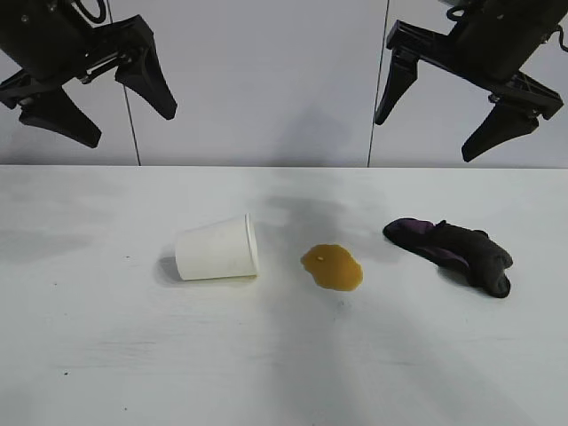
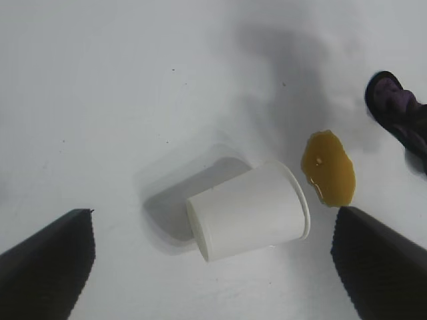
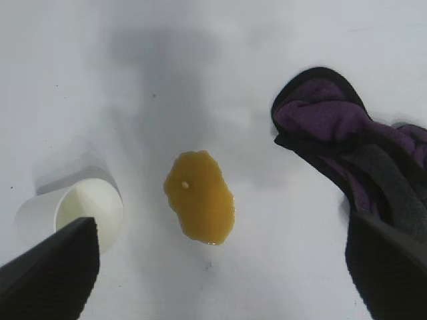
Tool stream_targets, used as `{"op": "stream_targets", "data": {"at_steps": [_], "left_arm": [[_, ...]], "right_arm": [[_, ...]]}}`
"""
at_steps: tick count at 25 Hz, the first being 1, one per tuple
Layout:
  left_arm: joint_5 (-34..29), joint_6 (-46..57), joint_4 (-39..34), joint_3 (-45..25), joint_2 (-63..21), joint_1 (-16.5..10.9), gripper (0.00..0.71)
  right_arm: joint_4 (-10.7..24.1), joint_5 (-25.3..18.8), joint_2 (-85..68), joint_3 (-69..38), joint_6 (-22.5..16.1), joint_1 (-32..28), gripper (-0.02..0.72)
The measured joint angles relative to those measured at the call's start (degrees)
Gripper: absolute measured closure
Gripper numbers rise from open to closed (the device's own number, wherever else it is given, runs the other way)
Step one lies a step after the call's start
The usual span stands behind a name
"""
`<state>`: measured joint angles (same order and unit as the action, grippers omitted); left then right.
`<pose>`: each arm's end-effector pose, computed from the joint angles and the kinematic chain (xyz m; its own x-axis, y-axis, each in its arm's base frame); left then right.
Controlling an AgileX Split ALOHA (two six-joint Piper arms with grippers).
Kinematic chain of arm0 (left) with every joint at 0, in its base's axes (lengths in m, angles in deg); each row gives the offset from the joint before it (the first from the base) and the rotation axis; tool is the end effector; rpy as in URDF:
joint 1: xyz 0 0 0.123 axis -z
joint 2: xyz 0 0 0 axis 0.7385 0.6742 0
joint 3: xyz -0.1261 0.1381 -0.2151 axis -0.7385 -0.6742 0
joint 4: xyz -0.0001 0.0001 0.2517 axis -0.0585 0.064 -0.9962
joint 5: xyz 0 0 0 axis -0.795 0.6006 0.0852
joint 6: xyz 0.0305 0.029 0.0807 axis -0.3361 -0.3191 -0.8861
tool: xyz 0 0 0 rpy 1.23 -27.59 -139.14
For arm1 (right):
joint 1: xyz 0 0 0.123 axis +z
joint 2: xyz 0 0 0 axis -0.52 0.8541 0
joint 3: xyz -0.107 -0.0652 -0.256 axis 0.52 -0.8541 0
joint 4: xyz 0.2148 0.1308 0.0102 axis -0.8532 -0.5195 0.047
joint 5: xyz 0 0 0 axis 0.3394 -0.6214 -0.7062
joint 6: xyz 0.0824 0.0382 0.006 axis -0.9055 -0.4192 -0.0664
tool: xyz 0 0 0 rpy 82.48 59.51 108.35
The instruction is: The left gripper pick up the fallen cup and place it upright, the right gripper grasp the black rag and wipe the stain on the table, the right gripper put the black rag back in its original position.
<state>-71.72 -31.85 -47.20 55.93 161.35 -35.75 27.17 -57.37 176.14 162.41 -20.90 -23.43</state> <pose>0.3790 -0.1139 0.2471 -0.8740 0.0891 -0.4777 0.2902 0.8843 -0.3659 0.3878 0.0748 0.2579 -0.9135 0.1805 -0.3646 0.0525 0.9410 0.3343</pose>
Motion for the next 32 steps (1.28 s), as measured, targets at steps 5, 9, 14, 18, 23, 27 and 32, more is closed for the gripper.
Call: {"op": "stream_targets", "data": {"at_steps": [5, 9, 14, 18, 23, 27, 32], "left_arm": [[-10.5, -24.7, -1.6, 0.8, 0.0, 0.9, 0.016], [-13.0, -41.4, -2.2, 0.9, 0.0, 5.6, 0.016], [-3.9, -44.3, -7.9, 0.9, 0.4, 12.3, 0.016], [0.3, -43.6, -9.9, 1.0, 2.3, 14.3, 0.016], [0.7, -43.3, -10.8, 1.0, 6.2, 14.5, 0.016], [2.4, -43.3, -11.2, 1.0, 8.1, 14.5, 0.016], [4.2, -43.3, -11.2, 1.6, 10.0, 14.5, 0.016]], "right_arm": [[0.0, 0.0, 0.0, 0.0, 0.5, 0.0, 0.009], [0.0, 0.1, 0.0, 0.0, 1.9, 0.0, 0.009], [0.0, 0.1, 0.0, 0.0, 2.7, 0.0, 0.009], [0.0, 0.1, 0.0, 0.0, 3.2, 0.0, 0.009], [0.0, 0.1, 0.0, 0.0, 3.7, 0.0, 0.009], [0.0, 0.1, 0.0, 0.0, 3.8, 0.0, 0.009], [0.0, 0.1, 0.0, 0.0, 3.8, 0.0, 0.009]]}}
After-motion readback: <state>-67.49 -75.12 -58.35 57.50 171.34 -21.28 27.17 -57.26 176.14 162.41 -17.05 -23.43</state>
